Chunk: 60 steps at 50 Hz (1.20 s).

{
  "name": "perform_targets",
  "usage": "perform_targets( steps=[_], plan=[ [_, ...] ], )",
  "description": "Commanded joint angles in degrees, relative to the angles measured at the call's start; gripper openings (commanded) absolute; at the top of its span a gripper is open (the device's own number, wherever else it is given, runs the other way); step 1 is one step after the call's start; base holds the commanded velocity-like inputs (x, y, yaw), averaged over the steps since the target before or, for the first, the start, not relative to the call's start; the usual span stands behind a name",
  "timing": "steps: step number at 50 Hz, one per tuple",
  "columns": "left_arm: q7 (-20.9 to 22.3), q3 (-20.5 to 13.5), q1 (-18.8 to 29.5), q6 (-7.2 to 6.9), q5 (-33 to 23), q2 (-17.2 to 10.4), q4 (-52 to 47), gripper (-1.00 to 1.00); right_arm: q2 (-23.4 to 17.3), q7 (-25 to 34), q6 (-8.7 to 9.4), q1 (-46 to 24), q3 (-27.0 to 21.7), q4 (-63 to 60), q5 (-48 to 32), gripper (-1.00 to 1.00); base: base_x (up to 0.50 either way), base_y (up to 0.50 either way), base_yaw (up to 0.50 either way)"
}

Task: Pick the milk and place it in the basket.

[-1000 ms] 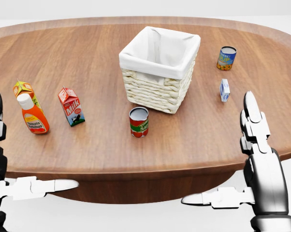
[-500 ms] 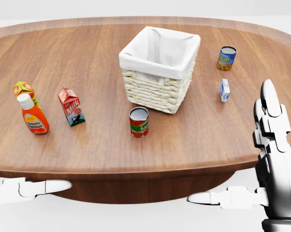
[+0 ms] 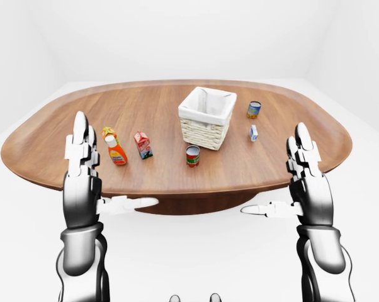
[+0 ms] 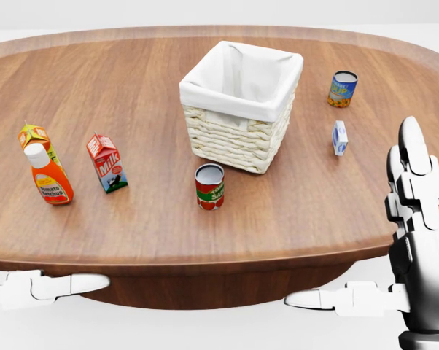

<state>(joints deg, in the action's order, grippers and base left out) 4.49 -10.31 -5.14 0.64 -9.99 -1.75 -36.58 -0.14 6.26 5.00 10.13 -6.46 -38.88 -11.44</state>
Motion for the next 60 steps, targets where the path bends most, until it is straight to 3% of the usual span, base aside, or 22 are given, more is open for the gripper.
perform_targets(
  steps=[1, 6, 11, 36, 39, 46, 60],
  plan=[
    [0.0, 0.4, -0.3, 0.83, -0.3, 0.1, 0.6, 1.0, 0.0, 0.1, 0.0, -0.1, -0.3, 0.1, 0.5, 1.0, 0.35, 0.0, 0.0],
    [0.0, 0.5, -0.4, 0.92, -0.3, 0.2, 0.7, 1.0, 0.1, 0.3, 0.0, 0.1, -0.4, -0.3, 0.8, 1.0, 0.35, 0.0, 0.0],
    [0.0, 1.2, -1.1, 1.89, -0.8, 0.5, 1.0, 1.0, 0.1, 0.3, 0.0, 0.2, -0.5, -0.1, 0.8, 1.0, 0.35, 0.0, 0.0],
    [0.0, 1.5, -1.5, 2.5, -1.0, 0.6, 1.4, 1.0, 0.1, 0.2, 0.0, 0.3, -0.6, 0.2, 1.0, 1.0, 0.33, 0.0, 0.0],
    [0.0, 1.9, -2.0, 3.15, -1.3, 0.7, 1.5, 1.0, 0.2, 0.2, 0.0, 0.4, -0.6, 0.2, 1.0, 1.0, 0.32, 0.0, 0.0],
    [0.1, 1.7, -1.7, 2.7, -1.2, 0.7, 1.4, 1.0, 0.2, 0.2, 0.0, 0.4, -0.6, 0.2, 1.0, 1.0, 0.32, 0.0, 0.0],
    [0.1, 1.8, -1.9, 3.07, -1.2, 0.7, 1.6, 1.0, 0.2, 0.0, 0.0, 0.4, -0.6, 0.0, 1.0, 1.0, 0.32, 0.0, 0.0]
  ],
)
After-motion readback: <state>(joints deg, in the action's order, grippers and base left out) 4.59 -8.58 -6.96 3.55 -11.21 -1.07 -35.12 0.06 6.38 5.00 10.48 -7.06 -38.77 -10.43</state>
